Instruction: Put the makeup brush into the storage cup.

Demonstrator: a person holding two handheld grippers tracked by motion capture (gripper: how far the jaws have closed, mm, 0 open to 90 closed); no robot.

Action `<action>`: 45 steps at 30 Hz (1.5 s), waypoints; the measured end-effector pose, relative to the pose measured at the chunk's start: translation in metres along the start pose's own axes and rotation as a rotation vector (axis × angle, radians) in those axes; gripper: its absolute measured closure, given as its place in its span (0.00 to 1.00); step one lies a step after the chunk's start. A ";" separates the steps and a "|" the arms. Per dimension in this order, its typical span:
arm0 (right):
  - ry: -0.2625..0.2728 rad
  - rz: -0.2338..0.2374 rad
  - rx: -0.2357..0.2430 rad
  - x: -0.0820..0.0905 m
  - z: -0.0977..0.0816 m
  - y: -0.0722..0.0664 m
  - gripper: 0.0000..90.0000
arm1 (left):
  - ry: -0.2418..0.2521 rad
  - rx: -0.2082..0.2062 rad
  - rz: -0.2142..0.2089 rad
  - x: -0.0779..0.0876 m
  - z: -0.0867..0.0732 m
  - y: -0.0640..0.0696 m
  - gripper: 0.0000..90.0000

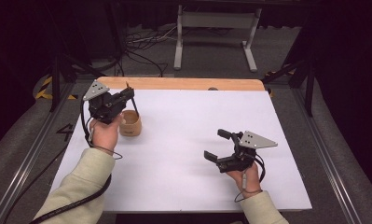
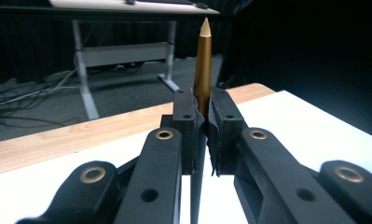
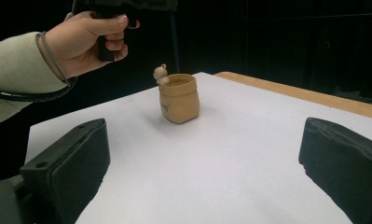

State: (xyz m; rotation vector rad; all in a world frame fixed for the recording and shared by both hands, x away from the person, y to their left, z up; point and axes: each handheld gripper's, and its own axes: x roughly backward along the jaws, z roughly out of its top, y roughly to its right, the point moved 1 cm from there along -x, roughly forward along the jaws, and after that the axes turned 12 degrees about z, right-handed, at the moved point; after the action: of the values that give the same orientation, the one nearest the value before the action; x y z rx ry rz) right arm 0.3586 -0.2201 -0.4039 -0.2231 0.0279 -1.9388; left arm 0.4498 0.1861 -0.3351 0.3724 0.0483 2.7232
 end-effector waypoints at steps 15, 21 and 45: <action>0.008 0.016 0.004 -0.002 0.002 -0.003 0.02 | -0.009 0.009 0.055 0.000 -0.004 -0.011 0.92; 0.008 0.018 0.003 -0.002 0.002 -0.002 0.02 | -0.036 0.008 0.062 -0.004 -0.009 -0.015 0.92; 0.012 0.020 0.004 -0.002 0.002 -0.002 0.02 | -0.138 0.009 0.045 -0.021 -0.031 -0.015 0.92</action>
State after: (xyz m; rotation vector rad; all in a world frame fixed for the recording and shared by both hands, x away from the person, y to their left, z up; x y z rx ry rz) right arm 0.3576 -0.2168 -0.4020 -0.2077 0.0341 -1.9203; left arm 0.4654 0.1924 -0.3712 0.5690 0.0148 2.7341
